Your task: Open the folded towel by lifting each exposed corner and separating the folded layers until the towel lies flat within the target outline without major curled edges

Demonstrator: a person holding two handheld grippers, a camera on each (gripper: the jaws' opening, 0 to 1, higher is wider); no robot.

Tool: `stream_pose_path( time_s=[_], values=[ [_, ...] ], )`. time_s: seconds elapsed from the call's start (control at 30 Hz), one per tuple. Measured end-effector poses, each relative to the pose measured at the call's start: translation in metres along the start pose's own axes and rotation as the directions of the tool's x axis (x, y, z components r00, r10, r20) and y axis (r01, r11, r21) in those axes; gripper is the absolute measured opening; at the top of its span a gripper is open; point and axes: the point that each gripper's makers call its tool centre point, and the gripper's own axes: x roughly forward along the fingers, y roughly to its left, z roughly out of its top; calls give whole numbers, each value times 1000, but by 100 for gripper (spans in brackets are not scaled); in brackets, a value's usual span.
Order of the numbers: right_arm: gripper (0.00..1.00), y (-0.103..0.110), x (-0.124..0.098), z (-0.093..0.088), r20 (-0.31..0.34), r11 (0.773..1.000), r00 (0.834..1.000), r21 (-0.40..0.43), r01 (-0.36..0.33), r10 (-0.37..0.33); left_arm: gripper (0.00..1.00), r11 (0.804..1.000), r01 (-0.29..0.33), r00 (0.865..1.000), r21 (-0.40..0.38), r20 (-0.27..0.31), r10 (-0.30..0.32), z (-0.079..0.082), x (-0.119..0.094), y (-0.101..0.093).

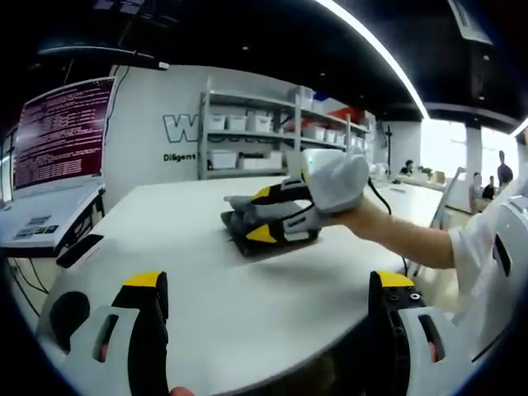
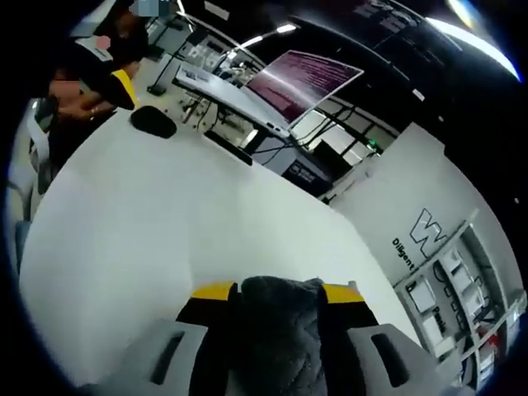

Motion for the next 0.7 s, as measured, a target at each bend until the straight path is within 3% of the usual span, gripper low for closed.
stream_pose_path(
  time_s=[0.17, 0.37, 0.7],
  values=[
    [24, 3, 3, 0, 4, 999, 999, -5, -32, 32, 99, 1000, 0, 1000, 0, 4, 0, 1, -1, -1],
    [8, 8, 4, -2, 20, 998, 998, 18, -65, 64, 99, 1000, -6, 1000, -3, 3, 6, 1, -2, 1],
    [3, 7, 1, -5, 61, 982, 992, 148, -119, 111, 99, 1000, -7, 1000, -4, 3, 7, 1, -3, 0]
  ],
)
